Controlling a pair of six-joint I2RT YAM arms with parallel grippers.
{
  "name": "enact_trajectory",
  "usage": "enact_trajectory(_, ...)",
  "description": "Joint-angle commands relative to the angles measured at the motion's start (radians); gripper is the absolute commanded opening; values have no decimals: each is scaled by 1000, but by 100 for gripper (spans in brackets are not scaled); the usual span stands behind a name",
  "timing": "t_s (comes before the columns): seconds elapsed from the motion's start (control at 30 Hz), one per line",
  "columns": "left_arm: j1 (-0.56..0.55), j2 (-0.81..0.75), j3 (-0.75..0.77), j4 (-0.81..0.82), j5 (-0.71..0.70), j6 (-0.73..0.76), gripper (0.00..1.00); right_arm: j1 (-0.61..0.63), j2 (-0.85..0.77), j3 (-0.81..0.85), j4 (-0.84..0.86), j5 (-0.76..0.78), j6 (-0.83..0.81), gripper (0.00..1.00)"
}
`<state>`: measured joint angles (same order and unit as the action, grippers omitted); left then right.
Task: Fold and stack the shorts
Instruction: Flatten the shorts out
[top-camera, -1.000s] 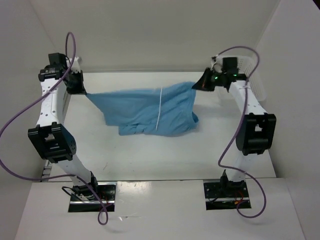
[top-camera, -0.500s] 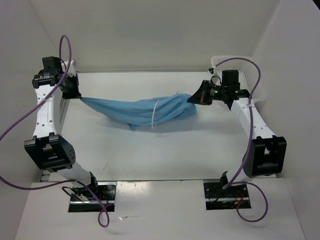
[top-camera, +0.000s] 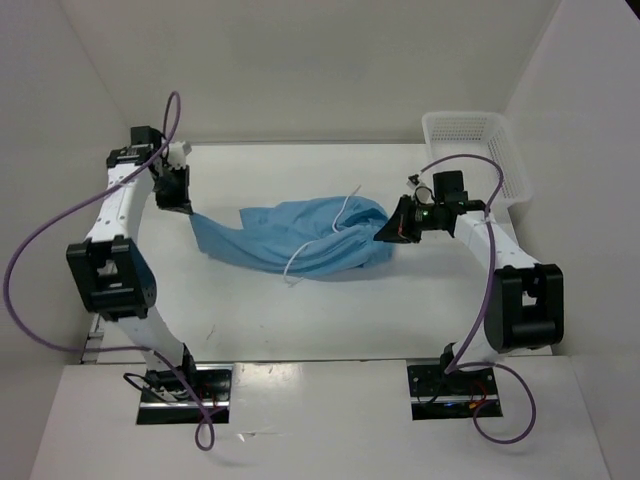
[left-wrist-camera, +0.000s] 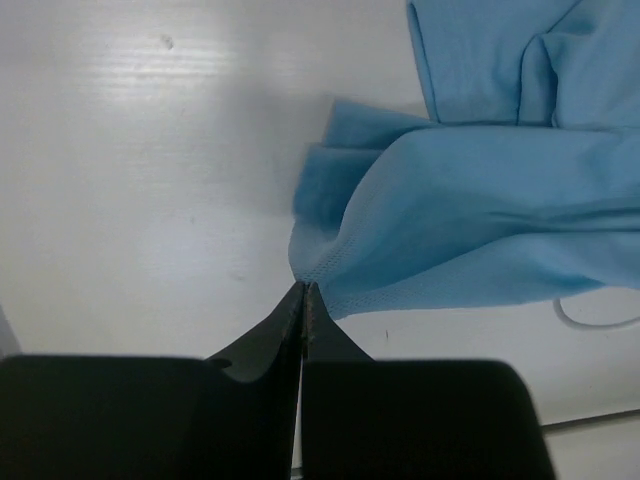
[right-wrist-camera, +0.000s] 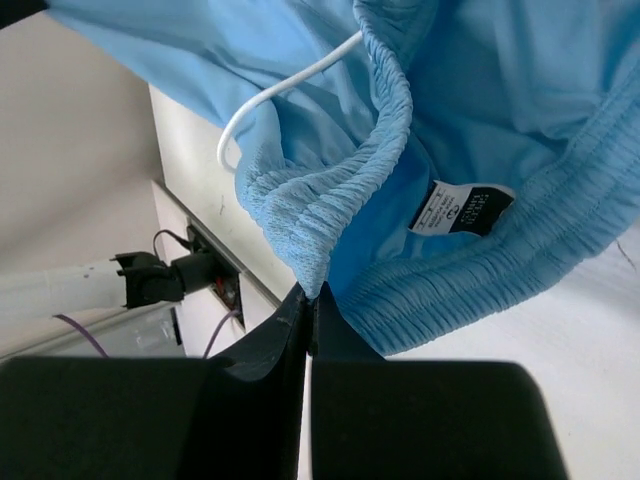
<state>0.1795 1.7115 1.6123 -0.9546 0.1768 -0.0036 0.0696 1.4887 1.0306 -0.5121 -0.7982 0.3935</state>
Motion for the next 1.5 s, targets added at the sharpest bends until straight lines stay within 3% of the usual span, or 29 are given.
enact_trajectory(0.0,-35,163,86,65,38,4,0,2,36,58,89,-10,24,0)
enact_trajectory(0.2,-61,375,239,160,105,4,16,13,180,169,122,10,24,0)
enact_trajectory(0.37,-52,367,215,211,75,4,55,13,242,232,101,22,15,0)
enact_trajectory(0.4,-52,344,184,223,87,4,57,13,242,232,101,22,15,0)
enact_trajectory(0.57,-31,78,-119,261,78,4,59,13,242,210,101,42,15,0)
enact_trajectory(0.6,-31,47,-220,261,78,4,59,22,242,201,101,42,15,0)
enact_trajectory(0.73,-31,-1,-342,252,102,4,60,33,251,201,101,42,15,0)
enact_trajectory(0.93,-11,23,-404,336,177,4,60,33,251,221,101,42,24,0)
enact_trajectory(1.13,-11,115,-402,350,148,4,60,33,242,221,89,42,15,0)
enact_trajectory(1.37,-11,117,-411,381,199,4,61,33,232,212,89,51,15,0)
enact_trajectory(1.47,-11,146,-400,355,199,4,56,33,232,212,80,51,15,0)
